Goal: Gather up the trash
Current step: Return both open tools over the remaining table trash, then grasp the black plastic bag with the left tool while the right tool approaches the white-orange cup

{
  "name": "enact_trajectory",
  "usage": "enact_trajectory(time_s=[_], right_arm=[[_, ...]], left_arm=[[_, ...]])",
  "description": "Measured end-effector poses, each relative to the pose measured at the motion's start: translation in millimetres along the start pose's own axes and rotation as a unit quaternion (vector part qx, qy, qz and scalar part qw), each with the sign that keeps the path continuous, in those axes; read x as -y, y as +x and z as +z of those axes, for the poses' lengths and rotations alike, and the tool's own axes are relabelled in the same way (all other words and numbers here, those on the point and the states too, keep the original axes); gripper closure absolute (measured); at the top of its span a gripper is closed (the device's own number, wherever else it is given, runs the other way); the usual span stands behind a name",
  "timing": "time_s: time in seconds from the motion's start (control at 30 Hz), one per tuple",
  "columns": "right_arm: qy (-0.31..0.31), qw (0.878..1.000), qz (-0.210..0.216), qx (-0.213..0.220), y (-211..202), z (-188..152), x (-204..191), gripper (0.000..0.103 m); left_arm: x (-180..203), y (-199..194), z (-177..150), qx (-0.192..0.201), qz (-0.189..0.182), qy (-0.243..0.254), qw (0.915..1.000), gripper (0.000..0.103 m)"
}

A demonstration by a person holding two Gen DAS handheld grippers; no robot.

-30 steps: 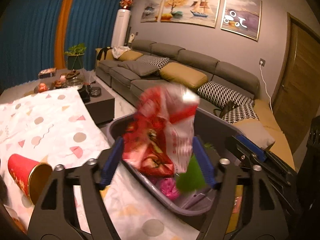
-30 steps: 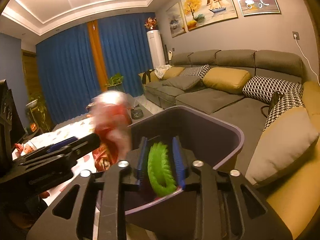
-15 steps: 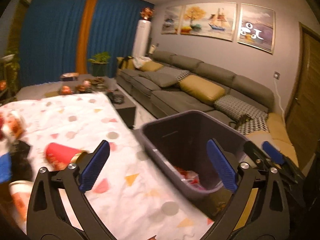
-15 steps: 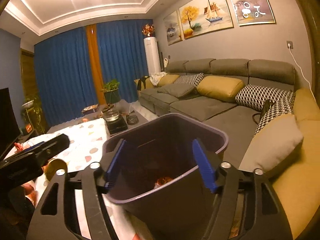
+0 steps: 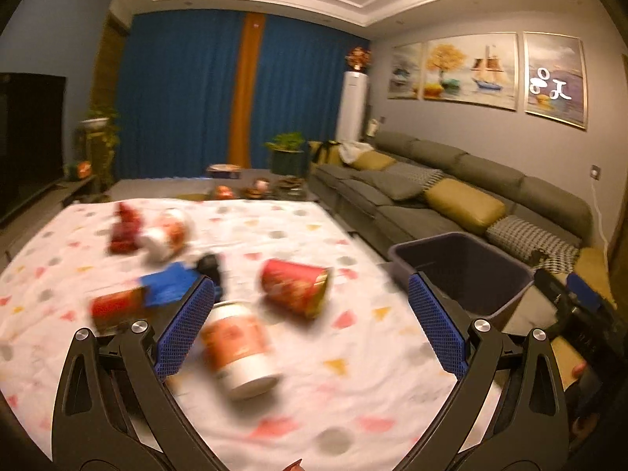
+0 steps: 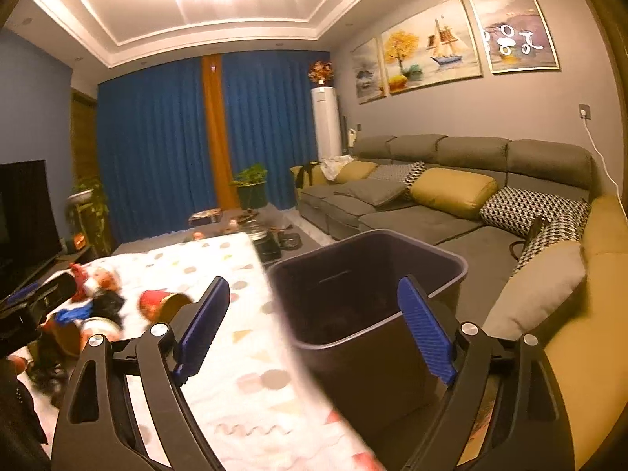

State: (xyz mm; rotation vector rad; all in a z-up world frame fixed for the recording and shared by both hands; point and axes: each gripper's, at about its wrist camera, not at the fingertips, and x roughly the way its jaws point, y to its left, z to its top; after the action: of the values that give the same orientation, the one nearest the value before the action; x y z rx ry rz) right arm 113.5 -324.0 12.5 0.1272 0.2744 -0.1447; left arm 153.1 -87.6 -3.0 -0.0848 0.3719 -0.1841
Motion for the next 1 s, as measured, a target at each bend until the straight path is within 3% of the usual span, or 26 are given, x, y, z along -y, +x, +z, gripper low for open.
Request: enact_trajectory(time_s=[0.2,0.37,0.57,0.9,1.0], right_arm=[[-0.013,0.999,0.039,-0.006,-16,-11,-42,0.018],[-0.027,0.997,0.074,-0.021,-17,-22,-79,0.018],[-0.045,0.993,0.100,-0.036,-14,-33,-118,0.018],[-0.066,0.988,0.119,-0.070,10,-48,-149,0.018],[-0.071,0.986,0.125,-0.081,19,-51,-155,0.018]], left_arm=[[-61,-42,-13,0.008,0.072,-0.013,0.9973,0.006],[-96,-60,-22,0.006,0.096,-0.027,0.9950,0.006],[-115,-64,-32,-0.010,0.090,-0.039,0.9951,0.006],[-121,-21,-38,-0.052,0.083,-0.042,0.9943,0.006],[-121,-6,-39,-0.072,0.081,-0.040,0.9933,0.013]])
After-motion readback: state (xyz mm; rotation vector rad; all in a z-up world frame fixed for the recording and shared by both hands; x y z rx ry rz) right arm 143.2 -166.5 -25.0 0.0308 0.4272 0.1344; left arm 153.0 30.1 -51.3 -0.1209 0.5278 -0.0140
